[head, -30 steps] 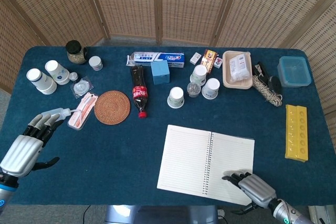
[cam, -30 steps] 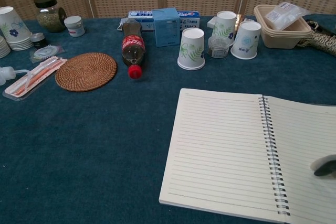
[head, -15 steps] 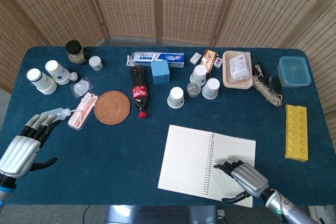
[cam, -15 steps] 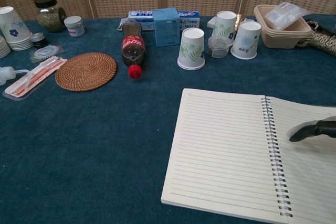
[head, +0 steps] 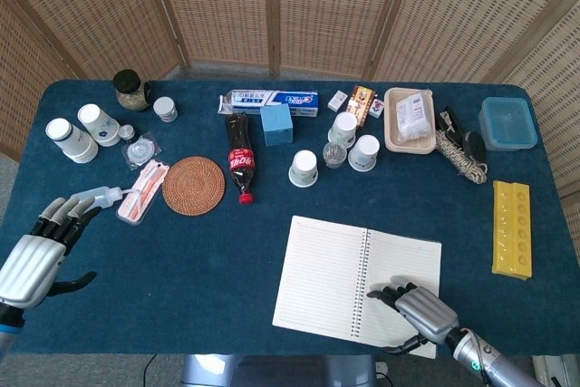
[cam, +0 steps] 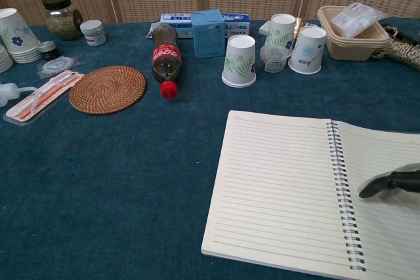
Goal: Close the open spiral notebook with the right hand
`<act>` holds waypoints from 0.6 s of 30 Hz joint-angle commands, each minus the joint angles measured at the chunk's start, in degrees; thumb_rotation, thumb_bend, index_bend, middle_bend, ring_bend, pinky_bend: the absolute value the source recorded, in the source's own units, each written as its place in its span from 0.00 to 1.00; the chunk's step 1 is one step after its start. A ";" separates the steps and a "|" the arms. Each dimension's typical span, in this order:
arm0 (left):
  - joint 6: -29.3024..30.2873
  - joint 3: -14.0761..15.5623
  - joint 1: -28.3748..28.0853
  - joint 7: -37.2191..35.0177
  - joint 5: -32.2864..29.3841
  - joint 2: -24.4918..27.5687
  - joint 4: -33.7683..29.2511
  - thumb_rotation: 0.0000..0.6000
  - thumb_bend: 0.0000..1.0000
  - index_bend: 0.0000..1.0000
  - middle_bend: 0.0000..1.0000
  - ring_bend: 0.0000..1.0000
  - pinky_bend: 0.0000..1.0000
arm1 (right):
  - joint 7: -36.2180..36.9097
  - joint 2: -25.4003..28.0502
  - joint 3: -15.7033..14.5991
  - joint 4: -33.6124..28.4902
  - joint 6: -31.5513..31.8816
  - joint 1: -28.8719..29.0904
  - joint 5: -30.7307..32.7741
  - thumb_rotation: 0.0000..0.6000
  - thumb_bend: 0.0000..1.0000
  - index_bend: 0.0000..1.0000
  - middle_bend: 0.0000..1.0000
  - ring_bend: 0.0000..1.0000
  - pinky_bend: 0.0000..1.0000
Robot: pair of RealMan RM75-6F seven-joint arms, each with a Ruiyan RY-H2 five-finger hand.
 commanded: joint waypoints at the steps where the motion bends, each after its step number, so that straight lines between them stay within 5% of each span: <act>1: -0.07 -0.02 -0.06 0.01 0.04 -0.19 0.06 1.00 0.00 0.00 0.00 0.00 0.00 | 0.31 0.48 -1.01 0.41 0.84 -0.96 -0.32 0.48 0.21 0.14 0.19 0.21 0.12; 18: -0.86 0.02 -0.47 0.81 0.05 -0.68 -0.31 1.00 0.00 0.00 0.00 0.00 0.00 | 1.69 1.67 -4.46 2.50 4.49 -5.14 -1.43 0.47 0.21 0.15 0.19 0.22 0.16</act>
